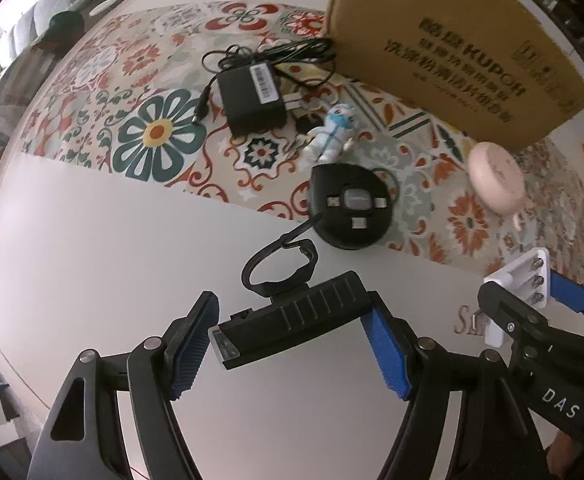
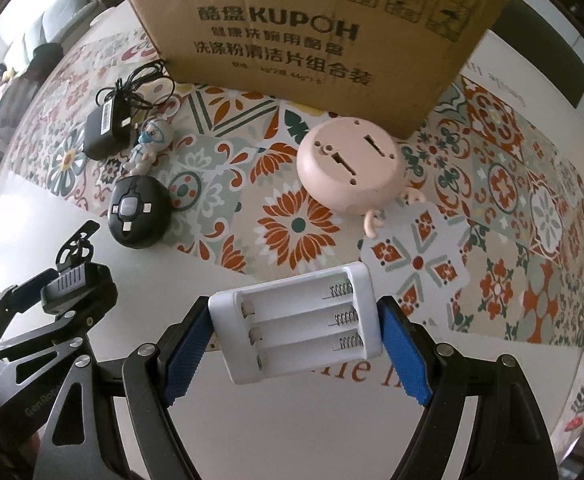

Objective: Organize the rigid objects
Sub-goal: 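Lift and carry battery pack and charger over the cardboard box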

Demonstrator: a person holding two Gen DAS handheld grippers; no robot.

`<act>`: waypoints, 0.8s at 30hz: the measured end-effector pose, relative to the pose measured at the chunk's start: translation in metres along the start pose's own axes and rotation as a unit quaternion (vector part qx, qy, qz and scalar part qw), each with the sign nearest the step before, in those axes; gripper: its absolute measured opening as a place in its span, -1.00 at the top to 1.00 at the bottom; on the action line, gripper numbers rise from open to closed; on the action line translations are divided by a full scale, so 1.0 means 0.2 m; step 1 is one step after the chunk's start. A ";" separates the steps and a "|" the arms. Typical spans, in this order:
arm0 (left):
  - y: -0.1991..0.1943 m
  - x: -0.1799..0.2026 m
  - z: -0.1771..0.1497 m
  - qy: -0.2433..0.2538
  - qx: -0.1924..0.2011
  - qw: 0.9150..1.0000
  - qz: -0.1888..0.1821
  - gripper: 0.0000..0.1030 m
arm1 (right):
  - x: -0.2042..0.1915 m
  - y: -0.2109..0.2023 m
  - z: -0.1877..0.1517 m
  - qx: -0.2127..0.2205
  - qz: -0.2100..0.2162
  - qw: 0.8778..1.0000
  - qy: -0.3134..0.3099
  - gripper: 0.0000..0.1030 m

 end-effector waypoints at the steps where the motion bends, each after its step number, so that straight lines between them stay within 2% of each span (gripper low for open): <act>1: -0.01 0.01 0.01 0.005 0.003 1.000 0.000 -0.41 | 0.02 -0.02 -0.01 0.001 0.000 1.000 0.006 -0.58; 11: -0.25 0.15 0.09 0.068 0.054 0.996 -0.017 -0.41 | 0.17 -0.23 -0.04 0.041 -0.005 0.997 0.061 -0.58; 24: -0.48 0.31 0.22 0.136 0.113 0.984 -0.032 -0.41 | 0.30 -0.52 0.02 0.112 -0.008 0.986 0.120 -0.58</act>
Point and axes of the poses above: each gripper's, at about its wrist camera, not at the fingertips, and y roughly the way its jaws point, x to its right, z to its top, the point moved 1 cm from there along y, roughly the way its jaws point, and after that the axes turned 12 degrees about -z, right-handed, at the moved point
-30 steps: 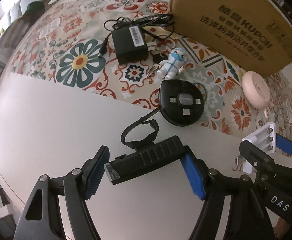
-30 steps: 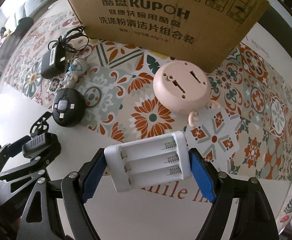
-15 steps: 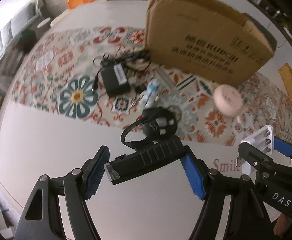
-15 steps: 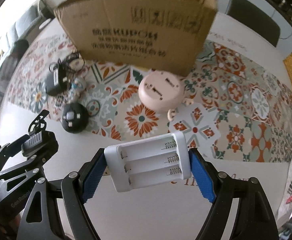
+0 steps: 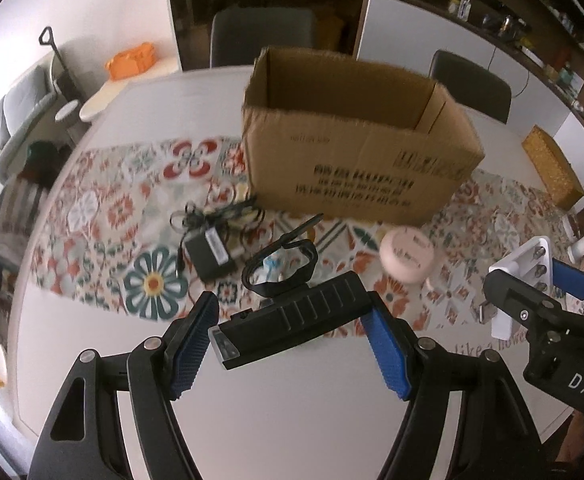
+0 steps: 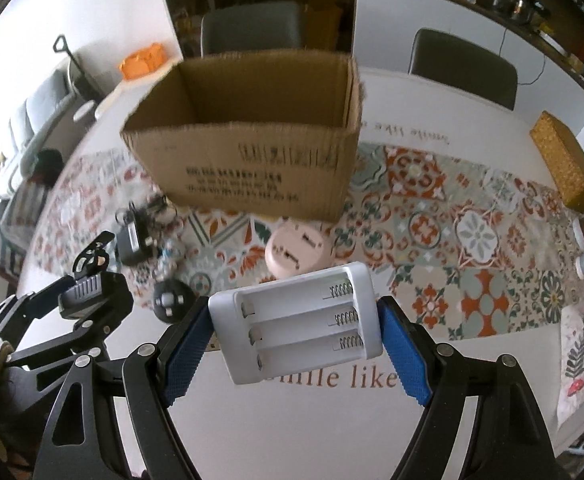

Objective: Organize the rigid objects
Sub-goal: 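Lift and carry battery pack and charger over the cardboard box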

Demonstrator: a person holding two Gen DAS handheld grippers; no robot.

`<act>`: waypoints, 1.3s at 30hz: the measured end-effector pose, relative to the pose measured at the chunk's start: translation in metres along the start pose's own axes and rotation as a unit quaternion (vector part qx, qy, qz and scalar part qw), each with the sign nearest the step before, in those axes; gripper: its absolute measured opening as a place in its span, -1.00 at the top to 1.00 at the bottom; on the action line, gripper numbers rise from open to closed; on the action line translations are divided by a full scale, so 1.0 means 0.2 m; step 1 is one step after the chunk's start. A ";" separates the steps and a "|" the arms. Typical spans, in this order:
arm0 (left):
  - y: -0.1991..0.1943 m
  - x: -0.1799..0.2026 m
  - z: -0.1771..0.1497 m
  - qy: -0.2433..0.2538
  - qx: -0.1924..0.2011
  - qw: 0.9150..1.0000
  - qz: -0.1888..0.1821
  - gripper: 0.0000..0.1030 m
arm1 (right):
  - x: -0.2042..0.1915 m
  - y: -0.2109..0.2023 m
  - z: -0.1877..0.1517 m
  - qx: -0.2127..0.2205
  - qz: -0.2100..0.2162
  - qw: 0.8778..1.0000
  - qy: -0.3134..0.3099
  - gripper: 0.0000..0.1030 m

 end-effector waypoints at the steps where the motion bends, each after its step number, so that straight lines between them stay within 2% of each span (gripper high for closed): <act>1: -0.01 0.00 0.02 0.002 0.003 1.000 -0.003 -0.41 | 0.01 -0.01 0.01 0.004 0.000 1.000 0.003 -0.58; 13: -0.10 0.04 0.25 0.033 0.041 0.999 -0.005 -0.41 | 0.03 -0.11 0.22 0.050 0.011 0.998 0.023 -0.58; 17: -0.09 0.06 0.34 0.050 0.050 0.997 0.005 -0.42 | 0.03 -0.10 0.29 0.054 0.014 0.998 0.029 -0.58; 30: -0.06 0.09 0.62 0.074 0.064 0.995 0.017 -0.42 | 0.05 -0.03 0.57 0.063 0.001 0.997 0.035 -0.58; 39: -0.02 0.10 0.77 0.078 0.060 0.995 0.010 -0.42 | 0.07 -0.05 0.70 0.073 0.000 0.997 0.039 -0.58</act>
Point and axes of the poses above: each gripper's, at about its wrist camera, not at the fingertips, and y roughly the way its jaws point, x to its right, z to its top, the point moved 1 cm from there along y, roughly the way its jaws point, and after that the axes turned 12 degrees about -z, right-handed, at the moved point
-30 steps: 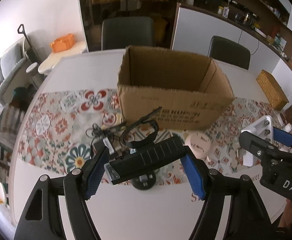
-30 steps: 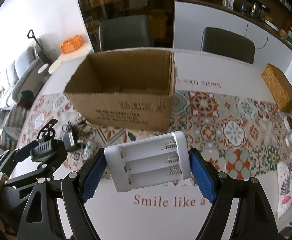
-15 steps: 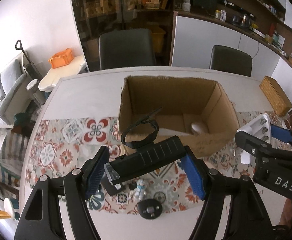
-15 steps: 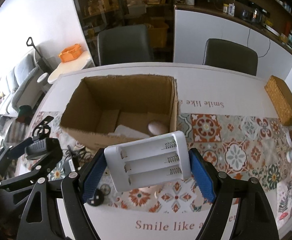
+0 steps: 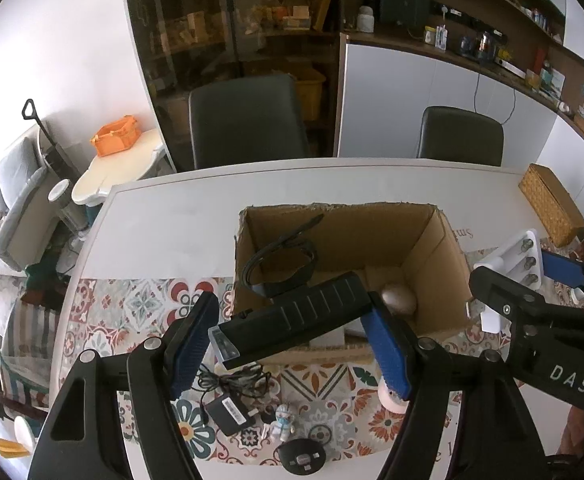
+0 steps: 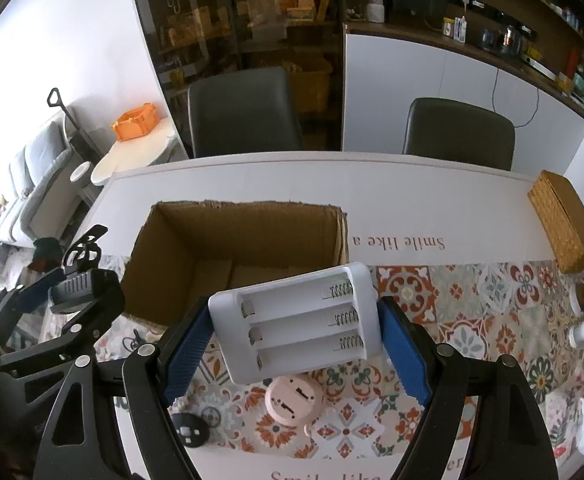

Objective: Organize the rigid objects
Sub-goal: 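Lift and carry battery pack and charger over the cardboard box, then open left gripper releasing battery pack into box while right gripper drops charger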

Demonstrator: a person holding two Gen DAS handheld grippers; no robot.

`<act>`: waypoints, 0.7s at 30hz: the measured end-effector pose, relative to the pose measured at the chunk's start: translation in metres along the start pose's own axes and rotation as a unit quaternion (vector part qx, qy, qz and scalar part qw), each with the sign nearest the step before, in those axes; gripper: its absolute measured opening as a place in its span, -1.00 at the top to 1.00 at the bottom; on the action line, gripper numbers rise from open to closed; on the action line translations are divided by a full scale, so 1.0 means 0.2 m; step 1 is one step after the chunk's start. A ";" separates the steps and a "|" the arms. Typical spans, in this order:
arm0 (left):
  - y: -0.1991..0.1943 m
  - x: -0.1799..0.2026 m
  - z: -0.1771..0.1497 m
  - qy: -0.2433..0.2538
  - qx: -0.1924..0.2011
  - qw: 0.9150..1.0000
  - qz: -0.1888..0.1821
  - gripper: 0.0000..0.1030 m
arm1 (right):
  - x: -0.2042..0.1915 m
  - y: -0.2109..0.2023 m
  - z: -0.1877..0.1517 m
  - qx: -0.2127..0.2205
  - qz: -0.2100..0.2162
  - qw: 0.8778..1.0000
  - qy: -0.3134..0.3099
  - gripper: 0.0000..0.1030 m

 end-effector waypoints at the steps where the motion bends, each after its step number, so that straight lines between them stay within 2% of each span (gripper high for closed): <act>1: 0.01 0.00 0.01 0.001 -0.002 1.000 -0.002 -0.42 | 0.00 0.01 0.02 -0.001 0.000 1.000 -0.001 -0.58; 7: 0.13 -0.02 0.08 -0.008 -0.031 0.999 -0.021 -0.42 | -0.01 0.07 0.08 -0.008 0.001 1.000 -0.005 -0.58; 10: 0.16 -0.03 0.10 -0.006 -0.031 0.999 -0.017 -0.45 | -0.01 0.11 0.11 -0.016 0.000 1.000 -0.003 -0.58; 12: 0.17 -0.03 0.11 -0.005 -0.030 1.000 0.000 -0.61 | -0.01 0.13 0.12 -0.019 -0.002 1.000 -0.005 -0.58; 15: 0.18 -0.06 0.11 -0.011 -0.033 0.999 0.003 -0.77 | -0.01 0.15 0.14 -0.021 -0.007 1.000 -0.005 -0.58; 21: 0.14 -0.14 0.04 -0.037 -0.025 0.998 0.038 -0.92 | -0.05 0.19 0.14 -0.031 -0.001 0.999 -0.014 -0.58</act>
Point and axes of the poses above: each gripper's, at about its wrist camera, not at the fingertips, and y roughly the way its jaws point, x to its right, z to its top, the point moved 1 cm from there along y, roughly the way its jaws point, and after that the axes turned 12 degrees about -z, right-handed, at the moved point
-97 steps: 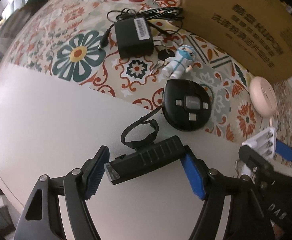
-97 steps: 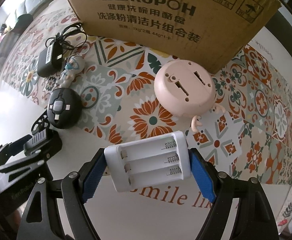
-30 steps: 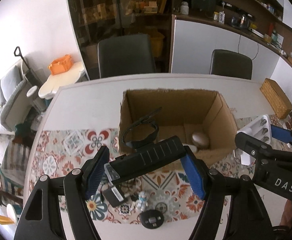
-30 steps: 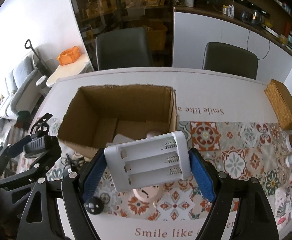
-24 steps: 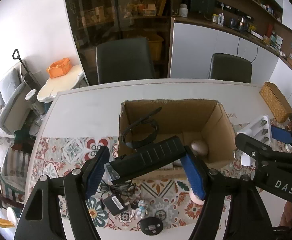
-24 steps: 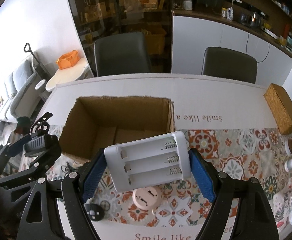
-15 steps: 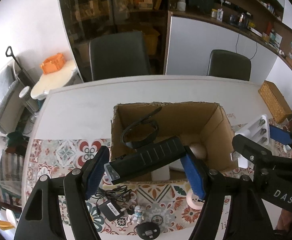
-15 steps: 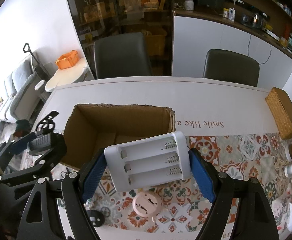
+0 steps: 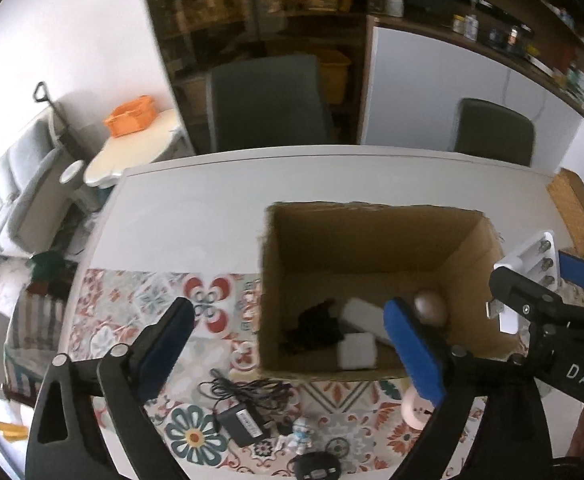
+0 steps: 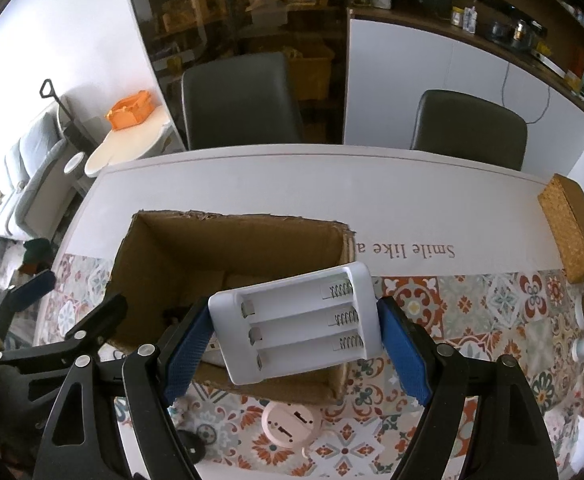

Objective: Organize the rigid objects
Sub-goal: 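Open left gripper releasing battery pack into box while right gripper drops charger, then grasp pink round antler lamp with right gripper while left gripper approaches black round puck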

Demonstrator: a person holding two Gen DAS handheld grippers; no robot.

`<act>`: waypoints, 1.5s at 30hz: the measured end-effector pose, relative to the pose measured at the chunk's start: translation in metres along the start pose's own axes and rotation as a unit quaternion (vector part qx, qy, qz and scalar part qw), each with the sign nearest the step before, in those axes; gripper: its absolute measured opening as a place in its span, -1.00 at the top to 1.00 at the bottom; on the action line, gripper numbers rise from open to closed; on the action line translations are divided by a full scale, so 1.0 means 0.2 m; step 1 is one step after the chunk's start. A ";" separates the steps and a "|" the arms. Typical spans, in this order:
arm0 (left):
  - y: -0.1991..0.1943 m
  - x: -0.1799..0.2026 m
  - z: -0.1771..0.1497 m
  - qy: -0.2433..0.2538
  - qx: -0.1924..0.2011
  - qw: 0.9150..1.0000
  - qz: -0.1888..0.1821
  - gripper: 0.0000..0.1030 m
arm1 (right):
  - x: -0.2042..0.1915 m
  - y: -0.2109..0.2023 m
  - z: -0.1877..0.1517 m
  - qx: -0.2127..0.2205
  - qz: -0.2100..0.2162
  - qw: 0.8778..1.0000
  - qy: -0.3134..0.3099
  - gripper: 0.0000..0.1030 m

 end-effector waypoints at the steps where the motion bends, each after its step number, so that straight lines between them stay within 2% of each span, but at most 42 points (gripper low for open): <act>1: -0.01 -0.02 -0.01 -0.006 -0.001 1.000 0.001 -0.92 | -0.02 0.01 0.00 -0.001 0.003 1.000 -0.006 -0.58; 5: -0.05 -0.10 -0.04 -0.027 0.006 0.999 0.016 -0.92 | -0.10 0.02 0.00 -0.003 0.016 1.000 -0.025 -0.60; 8: -0.09 -0.13 -0.06 -0.030 0.015 0.999 0.029 -0.92 | -0.15 0.02 -0.02 0.004 0.006 0.999 -0.035 -0.75; 15: -0.19 -0.14 -0.14 -0.040 0.034 0.998 0.030 -0.92 | -0.14 -0.02 -0.10 0.007 0.005 1.000 -0.028 -0.75; 18: -0.23 -0.11 -0.18 -0.033 0.046 0.998 0.034 -1.00 | -0.12 -0.06 -0.13 0.015 -0.001 1.000 -0.023 -0.75; 24: -0.29 -0.06 -0.24 -0.024 0.056 0.998 0.031 -1.00 | -0.10 -0.14 -0.22 0.032 -0.011 0.999 -0.017 -0.75; 31: -0.32 0.01 -0.35 -0.011 0.054 0.998 0.023 -1.00 | -0.02 -0.18 -0.37 0.023 -0.007 1.000 -0.004 -0.75; 36: -0.31 0.03 -0.42 -0.022 0.052 0.998 0.009 -1.00 | 0.03 -0.21 -0.44 0.025 -0.020 0.999 0.001 -0.75; 45: -0.26 0.05 -0.54 -0.031 0.032 0.999 0.011 -1.00 | 0.07 -0.19 -0.55 0.026 -0.023 0.999 0.000 -0.75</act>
Point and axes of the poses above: each gripper's, at about its wrist camera, not at the fingertips, and y roughly the way its jaws point, x to its right, z to its top, the point moved 1 cm from there along y, roughly the way its jaws point, and after that the axes turned 12 degrees about -z, right-handed, at the moved point
